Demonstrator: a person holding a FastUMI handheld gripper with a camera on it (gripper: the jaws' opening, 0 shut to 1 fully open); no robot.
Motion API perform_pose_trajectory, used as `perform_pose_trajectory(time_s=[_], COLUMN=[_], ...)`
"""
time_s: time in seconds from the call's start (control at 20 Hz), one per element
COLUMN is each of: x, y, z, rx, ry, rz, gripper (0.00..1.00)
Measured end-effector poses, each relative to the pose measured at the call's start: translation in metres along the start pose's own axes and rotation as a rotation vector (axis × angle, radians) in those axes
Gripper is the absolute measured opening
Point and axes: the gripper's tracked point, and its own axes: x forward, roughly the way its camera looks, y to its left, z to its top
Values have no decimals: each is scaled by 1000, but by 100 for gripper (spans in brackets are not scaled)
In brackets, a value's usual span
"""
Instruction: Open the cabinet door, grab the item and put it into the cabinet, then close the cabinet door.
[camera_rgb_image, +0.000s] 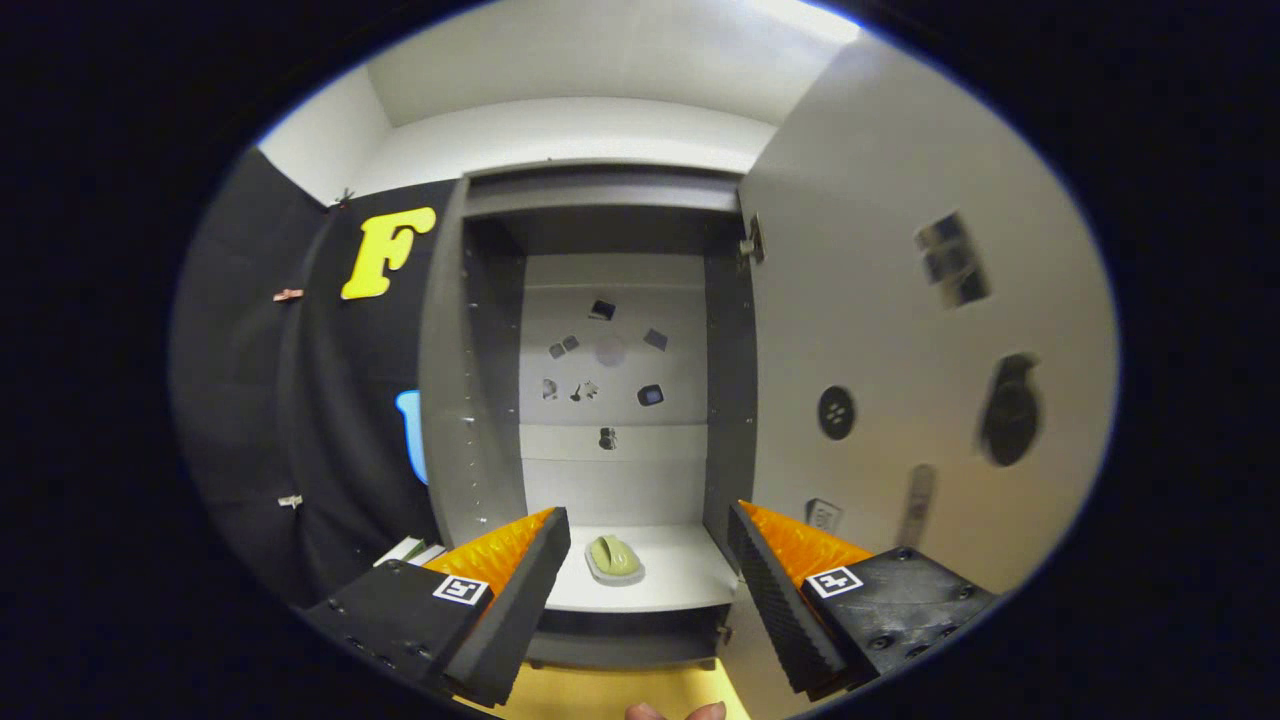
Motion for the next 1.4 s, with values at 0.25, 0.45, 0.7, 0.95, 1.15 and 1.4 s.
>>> perform_pose_trajectory(time_s=[0.25,0.45,0.7,0.95,1.15,1.4], x=[-101,-152,-183,-178,-152,-123], y=[-28,-71,-137,-218,-260,-253], z=[14,15,17,1,-19,-39], rx=[2,13,10,0,-12,0], ry=[-6,31,49,83,108,159], rz=[37,7,-84,-233,-299,-275], gripper=[98,98,98,98,97,98])
